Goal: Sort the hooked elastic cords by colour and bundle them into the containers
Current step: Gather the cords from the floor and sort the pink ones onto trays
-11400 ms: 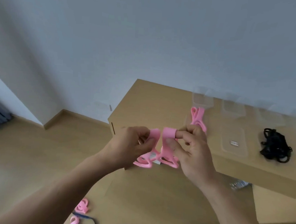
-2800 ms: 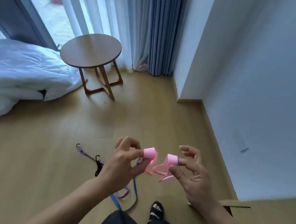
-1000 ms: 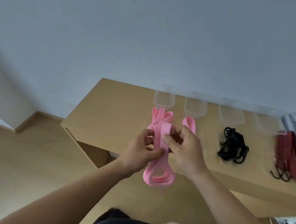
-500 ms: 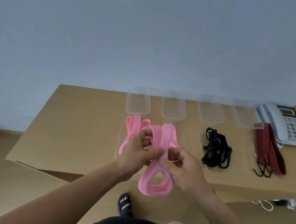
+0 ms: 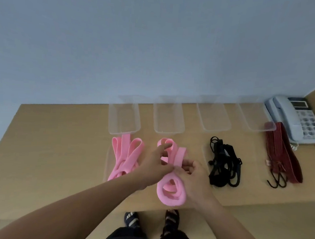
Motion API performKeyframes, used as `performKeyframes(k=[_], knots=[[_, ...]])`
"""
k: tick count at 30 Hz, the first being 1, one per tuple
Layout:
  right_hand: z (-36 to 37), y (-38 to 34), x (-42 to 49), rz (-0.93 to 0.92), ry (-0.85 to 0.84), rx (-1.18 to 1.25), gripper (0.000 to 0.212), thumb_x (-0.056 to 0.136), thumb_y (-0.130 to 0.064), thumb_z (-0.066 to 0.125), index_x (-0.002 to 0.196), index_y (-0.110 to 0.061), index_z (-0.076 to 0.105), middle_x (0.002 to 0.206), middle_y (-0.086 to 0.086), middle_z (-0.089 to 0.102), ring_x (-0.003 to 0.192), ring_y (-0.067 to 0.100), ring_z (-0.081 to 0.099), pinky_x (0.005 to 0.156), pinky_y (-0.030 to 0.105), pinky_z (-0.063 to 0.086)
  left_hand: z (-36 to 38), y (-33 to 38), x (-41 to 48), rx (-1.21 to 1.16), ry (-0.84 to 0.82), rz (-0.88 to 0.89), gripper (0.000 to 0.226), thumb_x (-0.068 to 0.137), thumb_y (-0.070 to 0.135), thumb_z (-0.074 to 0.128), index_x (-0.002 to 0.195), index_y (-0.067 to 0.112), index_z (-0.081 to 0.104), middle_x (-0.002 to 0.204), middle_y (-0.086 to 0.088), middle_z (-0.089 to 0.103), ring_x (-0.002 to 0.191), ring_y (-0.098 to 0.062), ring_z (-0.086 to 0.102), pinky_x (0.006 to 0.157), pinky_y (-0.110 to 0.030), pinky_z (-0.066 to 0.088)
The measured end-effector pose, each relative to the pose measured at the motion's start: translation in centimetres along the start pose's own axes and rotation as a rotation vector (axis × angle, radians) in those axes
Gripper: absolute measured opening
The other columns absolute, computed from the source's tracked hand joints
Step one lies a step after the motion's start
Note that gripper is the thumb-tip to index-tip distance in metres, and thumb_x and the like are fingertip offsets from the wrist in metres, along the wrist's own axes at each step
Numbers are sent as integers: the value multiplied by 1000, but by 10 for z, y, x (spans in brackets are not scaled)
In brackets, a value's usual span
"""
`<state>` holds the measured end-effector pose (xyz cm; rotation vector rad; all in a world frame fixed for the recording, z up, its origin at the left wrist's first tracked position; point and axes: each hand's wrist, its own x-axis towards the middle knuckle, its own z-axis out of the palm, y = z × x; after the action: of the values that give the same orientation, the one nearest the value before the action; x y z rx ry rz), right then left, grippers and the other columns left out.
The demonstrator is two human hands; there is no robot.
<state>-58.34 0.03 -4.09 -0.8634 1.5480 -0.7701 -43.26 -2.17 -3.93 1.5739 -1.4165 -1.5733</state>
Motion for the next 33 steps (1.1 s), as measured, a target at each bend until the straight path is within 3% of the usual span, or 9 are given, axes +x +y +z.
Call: performKeyframes(k=[2,4,7,12,16,20,24,26,33], knots=[[-2,1,15,4,2,-17,18,84,-12,72,97,-16,60,95,6,72,81,23,72,77,45,60,2,5,11,80,5,8,75,89,6,61,149,37,28,122,9,52,84,-9,67,69,-20,56],[-3,5,27,-1,7,-67,18,83,-14,72,96,-18,60,91,2,72,79,19,72,76,42,60,1,2,21,148,19,5,78,89,5,60,150,39,26,125,8,52,82,-15,68,66,-19,55],[-6,11,44,14,9,-179,16,81,-15,70,93,-20,60,88,-1,71,78,16,70,76,40,59,2,-7,28,226,-12,-15,76,88,5,58,151,33,26,127,6,54,89,-18,68,70,-18,54],[-15,15,61,8,-82,-357,11,83,-16,69,89,-20,60,84,-6,70,77,12,67,71,31,57,9,-24,26,426,20,-64,53,86,17,67,137,17,50,128,0,59,106,-13,59,96,-30,51],[-15,14,64,-75,-38,-483,10,83,-23,68,86,-21,58,80,-7,67,75,10,64,72,34,56,12,-34,20,536,64,-92,51,85,37,69,131,25,52,123,8,52,103,-11,57,96,-31,49],[-21,19,67,-165,49,-626,23,81,-33,70,86,-22,51,83,-10,60,71,6,58,62,25,50,14,-38,16,583,86,-80,34,89,36,67,120,24,59,114,10,57,93,-7,59,87,-22,49],[-30,33,66,-484,-112,-862,12,91,-33,59,96,-22,56,101,-10,54,82,5,54,71,24,51,17,-38,18,568,68,-105,27,91,34,65,116,24,61,106,12,58,89,-5,59,84,-19,48],[-34,37,68,-614,-205,-937,17,95,-30,53,107,-20,61,111,-9,52,93,7,53,79,22,48,19,-38,18,549,79,-125,27,91,35,64,116,25,61,106,11,57,91,-6,59,87,-23,50],[-34,36,74,-595,-341,-1014,27,97,-35,46,114,-20,60,117,-6,49,104,12,50,87,27,47,29,-36,2,629,87,-181,44,96,37,49,139,26,50,124,4,51,103,-15,58,95,-31,47]])
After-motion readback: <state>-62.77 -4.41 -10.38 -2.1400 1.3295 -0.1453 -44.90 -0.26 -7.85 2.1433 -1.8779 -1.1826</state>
